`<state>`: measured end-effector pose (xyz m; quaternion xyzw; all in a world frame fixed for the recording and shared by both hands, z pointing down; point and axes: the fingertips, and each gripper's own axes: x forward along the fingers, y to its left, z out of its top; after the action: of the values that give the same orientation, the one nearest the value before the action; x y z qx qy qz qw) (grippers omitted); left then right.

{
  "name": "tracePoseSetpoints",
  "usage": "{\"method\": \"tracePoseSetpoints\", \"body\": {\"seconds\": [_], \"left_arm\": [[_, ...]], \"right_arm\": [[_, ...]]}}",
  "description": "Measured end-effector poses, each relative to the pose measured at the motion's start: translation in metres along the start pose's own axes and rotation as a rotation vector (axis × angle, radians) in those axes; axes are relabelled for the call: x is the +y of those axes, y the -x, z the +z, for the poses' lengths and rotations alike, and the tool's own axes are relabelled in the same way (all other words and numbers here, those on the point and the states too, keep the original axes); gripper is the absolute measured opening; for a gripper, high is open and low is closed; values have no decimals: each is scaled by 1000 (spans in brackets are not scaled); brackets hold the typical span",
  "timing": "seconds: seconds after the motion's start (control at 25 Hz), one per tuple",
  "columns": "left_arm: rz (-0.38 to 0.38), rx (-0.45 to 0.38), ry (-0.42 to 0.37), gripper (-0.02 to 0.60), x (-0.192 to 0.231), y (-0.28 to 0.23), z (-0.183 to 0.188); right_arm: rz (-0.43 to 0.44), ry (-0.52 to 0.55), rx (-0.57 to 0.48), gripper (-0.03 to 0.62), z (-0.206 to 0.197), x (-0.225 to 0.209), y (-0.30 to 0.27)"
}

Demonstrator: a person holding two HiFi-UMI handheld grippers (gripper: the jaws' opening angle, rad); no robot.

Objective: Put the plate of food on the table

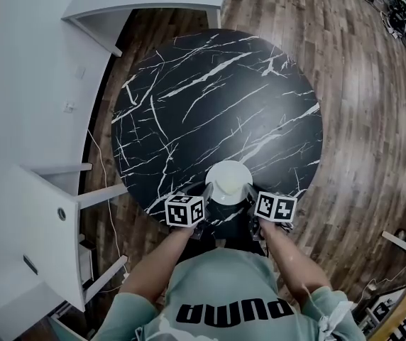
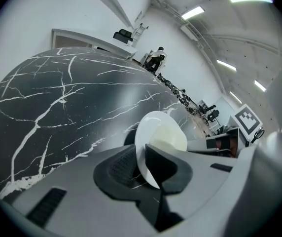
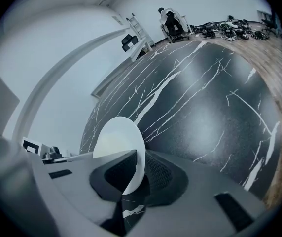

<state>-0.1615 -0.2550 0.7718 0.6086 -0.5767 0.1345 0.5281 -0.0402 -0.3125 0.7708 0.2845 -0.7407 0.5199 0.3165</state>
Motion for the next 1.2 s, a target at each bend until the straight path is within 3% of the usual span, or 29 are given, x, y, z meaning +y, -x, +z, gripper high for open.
{"method": "tracePoseSetpoints", "body": {"seconds": [0.64,0.92,1.12,1.2], "left_arm": [[30,16,-85,69,6,-12,-3],[65,-30,-139,123,13,-5,3],[82,-102,-153,121,20,20,10],[88,-138,-170,85,20,35,14]], "right_arm": [[-78,33,-18,55,0,-6,-10],[-109,44,-69,64,3,-6,-7],[-159,140,-152,64,12,-4,15],[-162,186,-204,64,19,5,29]]}}
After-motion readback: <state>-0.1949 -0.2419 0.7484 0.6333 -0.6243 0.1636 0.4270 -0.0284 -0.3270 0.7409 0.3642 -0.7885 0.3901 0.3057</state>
